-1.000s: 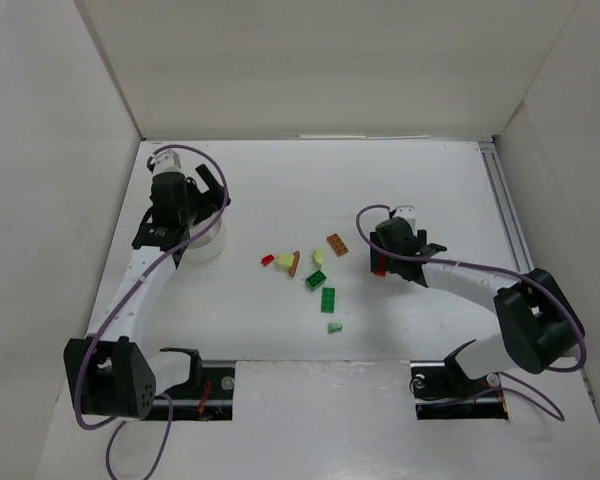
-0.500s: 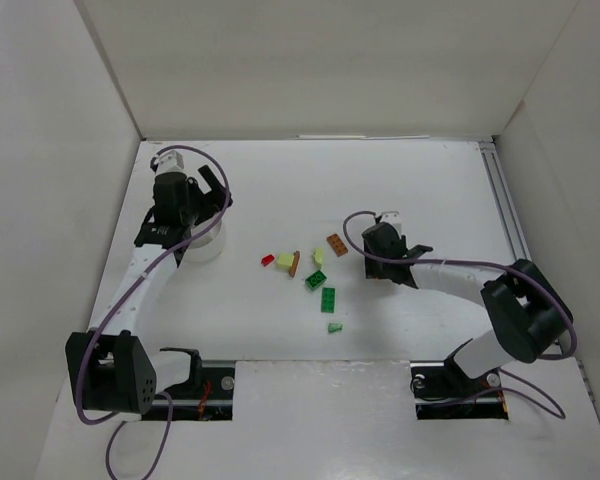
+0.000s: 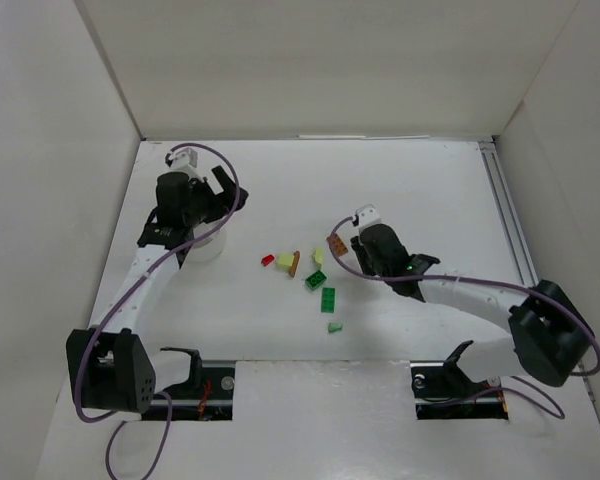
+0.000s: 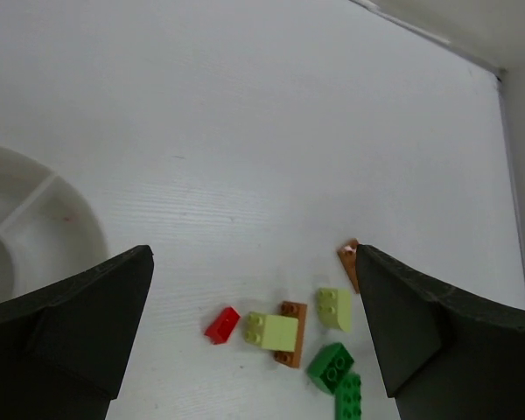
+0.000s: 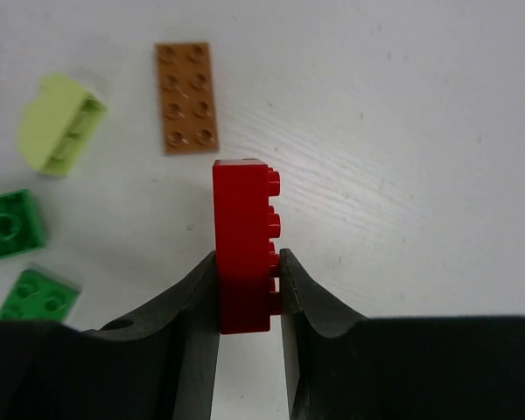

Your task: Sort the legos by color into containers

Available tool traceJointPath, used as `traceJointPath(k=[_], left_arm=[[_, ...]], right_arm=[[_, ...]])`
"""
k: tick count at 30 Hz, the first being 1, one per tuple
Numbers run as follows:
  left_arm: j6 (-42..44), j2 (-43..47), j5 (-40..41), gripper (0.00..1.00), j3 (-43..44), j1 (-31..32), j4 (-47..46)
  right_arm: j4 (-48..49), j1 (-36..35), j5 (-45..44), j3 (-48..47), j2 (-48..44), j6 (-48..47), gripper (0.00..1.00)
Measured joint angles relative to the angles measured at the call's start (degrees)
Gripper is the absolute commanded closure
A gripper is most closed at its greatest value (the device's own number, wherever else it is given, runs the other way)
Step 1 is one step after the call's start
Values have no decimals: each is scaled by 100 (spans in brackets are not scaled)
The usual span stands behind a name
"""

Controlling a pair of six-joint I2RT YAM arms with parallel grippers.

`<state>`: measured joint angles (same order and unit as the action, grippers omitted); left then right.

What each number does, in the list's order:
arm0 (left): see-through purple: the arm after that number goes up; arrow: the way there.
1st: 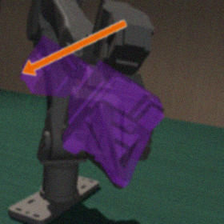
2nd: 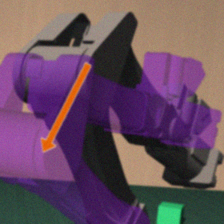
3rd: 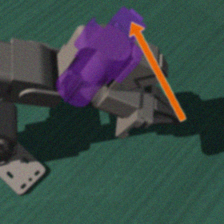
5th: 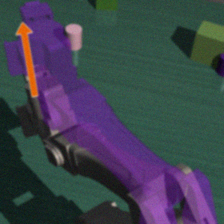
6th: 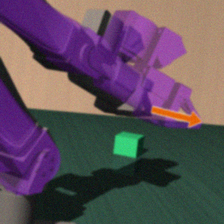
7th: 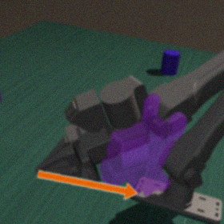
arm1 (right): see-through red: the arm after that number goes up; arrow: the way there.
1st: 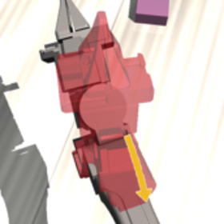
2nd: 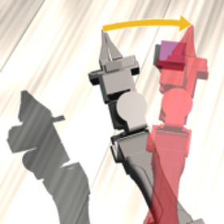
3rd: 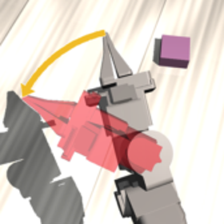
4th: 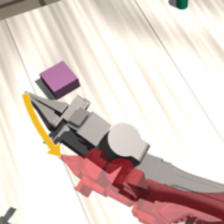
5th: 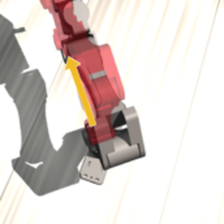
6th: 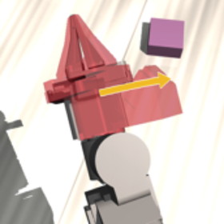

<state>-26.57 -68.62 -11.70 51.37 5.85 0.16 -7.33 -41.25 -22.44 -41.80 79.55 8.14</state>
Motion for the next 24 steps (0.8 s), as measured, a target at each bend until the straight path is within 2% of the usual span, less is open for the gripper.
traceJointPath(k=[2, 6, 9, 12, 17, 24], left_arm=[[63, -28, -428, 1, -59, 144, -162], [170, -232, -1408, 1, -142, 723, -562], [177, -450, -2135, 1, -184, 1167, -942], [114, -643, -2706, 1, -219, 1539, -1296], [-59, -960, -3257, 1, -216, 1976, -1827], [-247, -1054, -3477, 1, -175, 2227, -2197]], right_arm=[[564, -85, 481, 197, -444, -782, 87], [1281, -116, 1453, 662, -1515, -1792, 86], [1711, -116, 2194, 748, -1963, -2404, 86], [2004, -116, 2817, 748, -2074, -2800, 86], [2216, -116, 3366, 748, -2076, -3123, 86], [2245, -116, 3646, 752, -2022, -3292, 86]])
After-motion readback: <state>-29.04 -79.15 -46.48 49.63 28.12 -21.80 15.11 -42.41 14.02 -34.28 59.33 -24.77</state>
